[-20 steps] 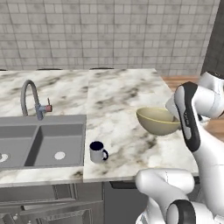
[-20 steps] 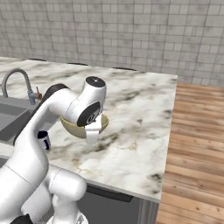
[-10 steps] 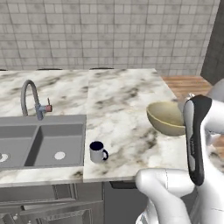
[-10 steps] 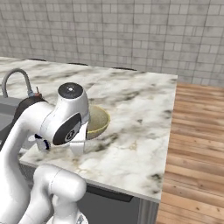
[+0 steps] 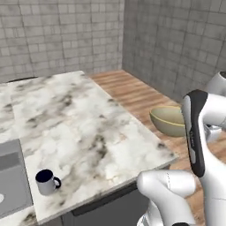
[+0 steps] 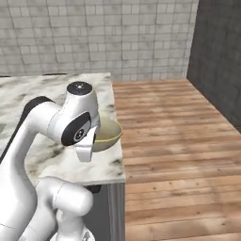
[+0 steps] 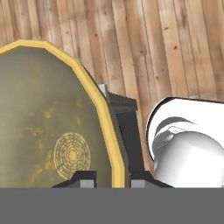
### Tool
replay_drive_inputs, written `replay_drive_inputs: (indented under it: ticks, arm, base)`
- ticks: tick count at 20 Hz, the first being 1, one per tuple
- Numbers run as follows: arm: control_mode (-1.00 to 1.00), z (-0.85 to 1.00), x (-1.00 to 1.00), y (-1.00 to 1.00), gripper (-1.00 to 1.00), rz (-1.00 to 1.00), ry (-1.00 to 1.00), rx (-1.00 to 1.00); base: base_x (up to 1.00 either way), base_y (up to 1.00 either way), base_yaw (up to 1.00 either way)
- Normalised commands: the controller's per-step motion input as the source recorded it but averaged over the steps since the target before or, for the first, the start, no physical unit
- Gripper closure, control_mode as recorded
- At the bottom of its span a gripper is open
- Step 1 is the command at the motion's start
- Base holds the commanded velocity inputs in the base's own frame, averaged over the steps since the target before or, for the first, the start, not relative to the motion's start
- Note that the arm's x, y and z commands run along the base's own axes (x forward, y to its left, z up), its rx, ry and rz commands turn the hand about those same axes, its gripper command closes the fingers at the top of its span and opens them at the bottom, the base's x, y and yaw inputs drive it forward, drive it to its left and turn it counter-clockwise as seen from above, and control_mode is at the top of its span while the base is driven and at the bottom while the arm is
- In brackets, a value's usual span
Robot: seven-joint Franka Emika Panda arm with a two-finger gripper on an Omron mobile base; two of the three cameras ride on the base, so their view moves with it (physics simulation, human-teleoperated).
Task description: Clear the mugs and bowl far away from the sink.
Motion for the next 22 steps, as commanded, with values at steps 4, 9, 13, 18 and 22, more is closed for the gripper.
replay_drive_inputs:
  ticks: [4, 9, 13, 18, 22]
  arm:
    - [1.0, 0.0, 0.0, 0.0, 1.0, 0.0, 0.0, 0.0]
    - [1.0, 0.0, 0.0, 0.0, 1.0, 0.0, 0.0, 0.0]
    - [1.0, 0.0, 0.0, 0.0, 1.0, 0.0, 0.0, 0.0]
    - [1.0, 0.0, 0.0, 0.0, 1.0, 0.0, 0.0, 0.0]
    - [1.0, 0.0, 0.0, 0.0, 1.0, 0.0, 0.0, 0.0]
  base:
    - [0.0, 0.0, -1.0]
    - [0.0, 0.0, -1.0]
    - [0.0, 0.0, -1.0]
    - [0.0, 0.0, -1.0]
    - [0.0, 0.0, -1.0]
